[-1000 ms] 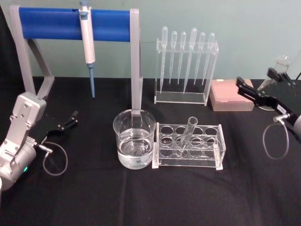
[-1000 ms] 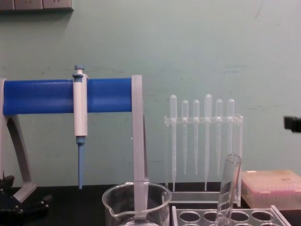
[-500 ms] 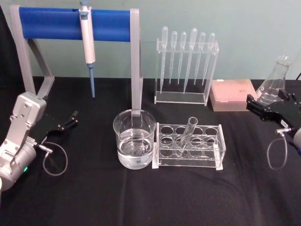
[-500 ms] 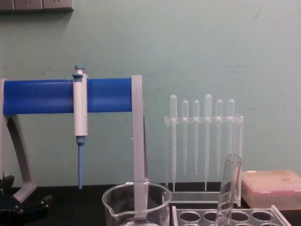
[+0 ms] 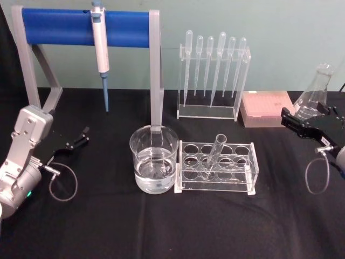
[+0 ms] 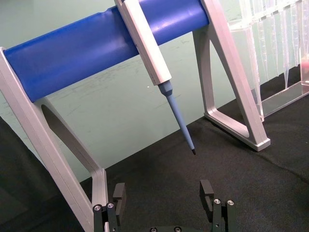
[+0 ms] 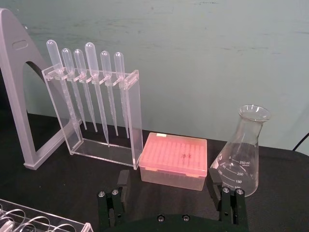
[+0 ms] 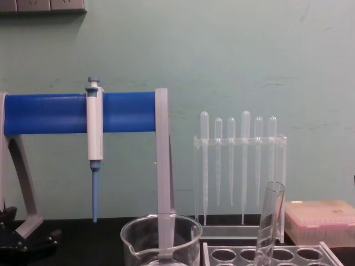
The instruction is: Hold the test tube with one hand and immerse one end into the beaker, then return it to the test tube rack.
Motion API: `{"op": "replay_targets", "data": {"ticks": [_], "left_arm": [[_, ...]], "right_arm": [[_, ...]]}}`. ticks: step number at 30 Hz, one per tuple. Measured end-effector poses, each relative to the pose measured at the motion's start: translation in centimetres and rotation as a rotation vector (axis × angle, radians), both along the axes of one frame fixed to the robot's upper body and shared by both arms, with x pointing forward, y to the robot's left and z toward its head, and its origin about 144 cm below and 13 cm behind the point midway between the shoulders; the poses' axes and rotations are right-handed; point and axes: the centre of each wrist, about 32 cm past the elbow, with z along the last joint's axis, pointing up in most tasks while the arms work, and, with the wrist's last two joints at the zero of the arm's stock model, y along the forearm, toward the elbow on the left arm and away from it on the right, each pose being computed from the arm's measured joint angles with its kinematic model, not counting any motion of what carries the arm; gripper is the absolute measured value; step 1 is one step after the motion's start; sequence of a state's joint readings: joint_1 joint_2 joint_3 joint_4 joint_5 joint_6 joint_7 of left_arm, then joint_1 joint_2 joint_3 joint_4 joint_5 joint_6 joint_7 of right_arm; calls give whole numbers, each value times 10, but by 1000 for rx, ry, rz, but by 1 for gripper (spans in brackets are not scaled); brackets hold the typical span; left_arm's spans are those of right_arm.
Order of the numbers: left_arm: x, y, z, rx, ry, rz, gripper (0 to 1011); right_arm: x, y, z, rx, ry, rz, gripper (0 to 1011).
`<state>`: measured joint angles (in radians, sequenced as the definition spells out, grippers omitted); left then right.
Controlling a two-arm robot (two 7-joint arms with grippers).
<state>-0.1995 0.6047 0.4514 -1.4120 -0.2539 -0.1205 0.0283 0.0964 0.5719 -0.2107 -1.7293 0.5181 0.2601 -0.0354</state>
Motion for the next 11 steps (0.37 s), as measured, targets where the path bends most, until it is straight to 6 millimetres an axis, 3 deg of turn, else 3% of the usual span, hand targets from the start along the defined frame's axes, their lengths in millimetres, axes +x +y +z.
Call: {"op": "replay_targets", "data": {"ticks": [11], "left_arm": [[0,0,0,0,0,0,1000]], "right_arm": [[0,0,0,-5,0,-5,1003]]}}
